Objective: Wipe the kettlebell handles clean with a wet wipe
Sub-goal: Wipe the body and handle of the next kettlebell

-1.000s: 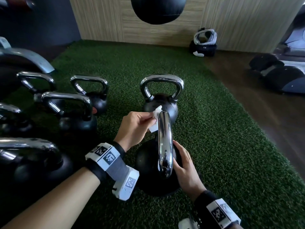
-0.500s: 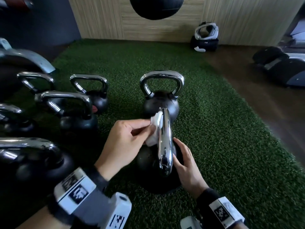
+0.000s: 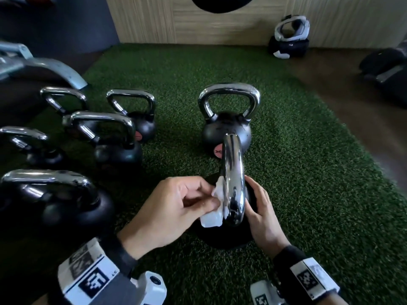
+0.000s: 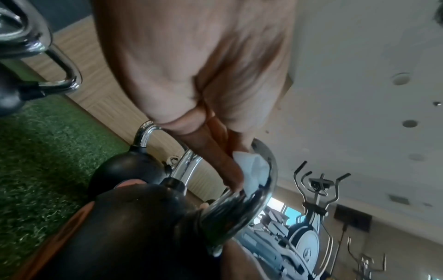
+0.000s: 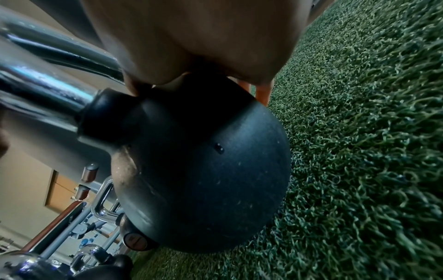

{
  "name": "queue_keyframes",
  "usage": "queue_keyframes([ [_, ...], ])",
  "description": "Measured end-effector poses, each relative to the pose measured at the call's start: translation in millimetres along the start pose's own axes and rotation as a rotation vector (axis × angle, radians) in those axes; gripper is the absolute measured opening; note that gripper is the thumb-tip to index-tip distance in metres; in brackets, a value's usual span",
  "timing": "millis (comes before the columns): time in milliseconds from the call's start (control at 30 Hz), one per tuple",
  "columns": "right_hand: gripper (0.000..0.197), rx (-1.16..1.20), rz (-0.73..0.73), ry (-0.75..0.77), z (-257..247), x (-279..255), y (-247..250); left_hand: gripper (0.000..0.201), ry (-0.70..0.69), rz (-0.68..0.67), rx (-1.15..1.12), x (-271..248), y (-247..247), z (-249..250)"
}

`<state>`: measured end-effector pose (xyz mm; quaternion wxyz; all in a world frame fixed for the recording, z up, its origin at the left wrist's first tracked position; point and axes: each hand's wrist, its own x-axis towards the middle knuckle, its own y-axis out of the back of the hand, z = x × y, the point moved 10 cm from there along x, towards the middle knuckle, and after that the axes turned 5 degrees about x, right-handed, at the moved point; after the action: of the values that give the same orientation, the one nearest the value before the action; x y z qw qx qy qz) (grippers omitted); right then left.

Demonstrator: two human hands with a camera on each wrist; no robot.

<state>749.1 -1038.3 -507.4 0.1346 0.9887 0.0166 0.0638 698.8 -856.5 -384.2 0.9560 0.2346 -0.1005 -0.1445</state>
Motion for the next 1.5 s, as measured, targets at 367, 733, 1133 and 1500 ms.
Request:
queue_keyframes([
  [367,0.066,-0.055,-0.068,-0.075,-8.0,1.6,3.8,0.008,-0.025,0.007,0.288,-7.9,-17.5,-18.7],
  [733,0.025,-0.134,-0.174,0.163,-172.0,2.7,68.5,0.022,0.119,0.162,0.038,35.1,53.4,23.7],
  [1133,0.046,0.258,-0.164,0.247,-176.6,15.3,52.1,0.017,0.392,-0.026,-0.331,54.8,23.6,50.2],
  [1500,0.015,0.460,-0.019,0.108,-136.2,38.1,76.0,0.020,0.121,0.011,0.031,81.5,38.1,65.4],
])
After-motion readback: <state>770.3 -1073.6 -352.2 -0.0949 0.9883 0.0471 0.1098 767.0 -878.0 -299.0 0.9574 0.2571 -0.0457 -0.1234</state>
